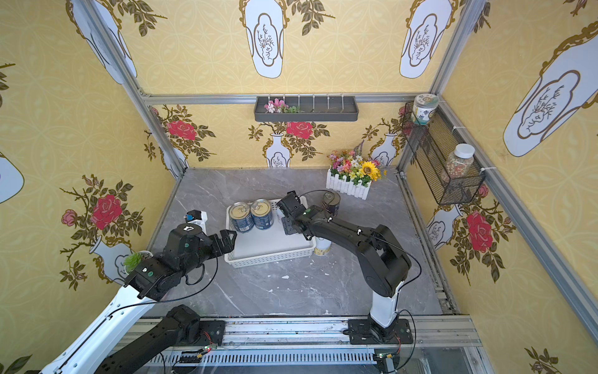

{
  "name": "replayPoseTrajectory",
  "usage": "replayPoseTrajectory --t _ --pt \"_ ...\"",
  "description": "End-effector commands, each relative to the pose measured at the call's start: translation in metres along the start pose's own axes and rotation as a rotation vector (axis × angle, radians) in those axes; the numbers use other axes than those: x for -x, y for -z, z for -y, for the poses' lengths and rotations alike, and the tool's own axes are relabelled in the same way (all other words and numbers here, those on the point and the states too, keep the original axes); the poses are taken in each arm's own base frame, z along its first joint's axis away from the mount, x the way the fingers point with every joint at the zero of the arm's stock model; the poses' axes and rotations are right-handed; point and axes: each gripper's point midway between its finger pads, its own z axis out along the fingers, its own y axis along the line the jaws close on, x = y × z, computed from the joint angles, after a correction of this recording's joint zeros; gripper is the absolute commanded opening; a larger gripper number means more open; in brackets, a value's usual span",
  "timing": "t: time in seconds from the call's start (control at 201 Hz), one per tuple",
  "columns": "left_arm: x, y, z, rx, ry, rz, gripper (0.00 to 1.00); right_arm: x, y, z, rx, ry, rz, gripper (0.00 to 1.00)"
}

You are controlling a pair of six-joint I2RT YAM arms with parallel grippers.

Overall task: Put the canned food in the basket
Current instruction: Place the canned food in the basket.

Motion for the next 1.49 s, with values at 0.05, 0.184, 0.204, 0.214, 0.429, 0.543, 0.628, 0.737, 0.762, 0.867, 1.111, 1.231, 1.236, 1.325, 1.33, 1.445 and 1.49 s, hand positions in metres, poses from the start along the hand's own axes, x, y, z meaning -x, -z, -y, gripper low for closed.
replayPoseTrajectory --t 0.05,0.184,0.204,0.214,0.429,0.543,0.628,0.737,0.762,0.867,1.111,1.231,1.236,1.325,1.33,1.445,1.49 --pt "0.002 0.000 0.001 -0.005 -0.003 0.005 1.00 0.004 -0.010 0.010 -0.068 -0.009 -0.004 0.74" --pt "0.002 0.000 0.001 -0.005 -0.003 0.006 1.00 0.004 -0.019 0.016 -0.064 -0.031 -0.013 0.75" --pt "0.002 0.000 0.001 -0.005 -0.003 0.006 1.00 0.003 -0.021 0.017 -0.058 -0.039 -0.018 0.75" --pt "0.002 0.001 0.002 -0.006 -0.003 0.007 1.00 0.004 -0.022 0.017 -0.055 -0.041 -0.017 0.75" --pt "0.003 0.002 0.002 -0.010 -0.002 0.012 1.00 0.011 -0.042 0.027 -0.035 -0.093 -0.029 0.75" --pt "0.002 0.001 0.002 -0.010 -0.002 0.008 1.00 0.015 -0.043 0.028 -0.039 -0.097 -0.015 0.75" --pt "0.002 0.001 0.002 -0.008 -0.004 0.006 1.00 0.018 -0.045 0.027 -0.038 -0.099 0.000 0.75" --pt "0.002 0.002 0.002 -0.010 -0.004 0.008 1.00 0.025 -0.049 0.027 -0.048 -0.096 0.019 0.75" --pt "0.002 0.002 0.002 -0.011 -0.003 0.008 1.00 0.028 -0.050 0.029 -0.057 -0.096 0.022 0.75" --pt "0.002 0.002 0.001 -0.008 -0.001 0.010 1.00 0.036 -0.056 0.031 -0.080 -0.084 0.018 0.77" --pt "0.001 0.000 0.002 -0.008 -0.005 0.002 1.00 0.040 -0.074 0.036 -0.090 -0.078 -0.001 0.78" --pt "0.001 -0.001 0.003 -0.009 -0.005 -0.002 1.00 0.041 -0.079 0.034 -0.080 -0.076 -0.007 0.80" --pt "0.001 -0.001 0.003 -0.010 -0.005 -0.002 1.00 0.041 -0.079 0.034 -0.081 -0.076 -0.007 0.80" --pt "0.001 0.000 0.003 -0.010 -0.005 0.000 1.00 0.042 -0.079 0.033 -0.078 -0.076 -0.007 0.83" --pt "0.001 0.000 0.002 -0.010 -0.005 0.001 1.00 0.042 -0.079 0.033 -0.078 -0.075 -0.007 0.83" --pt "0.001 0.001 0.002 -0.012 -0.004 0.004 1.00 0.044 -0.077 0.033 -0.076 -0.077 -0.002 0.89" --pt "0.001 0.001 0.002 -0.012 -0.004 0.004 1.00 0.045 -0.075 0.034 -0.078 -0.078 0.004 0.92"
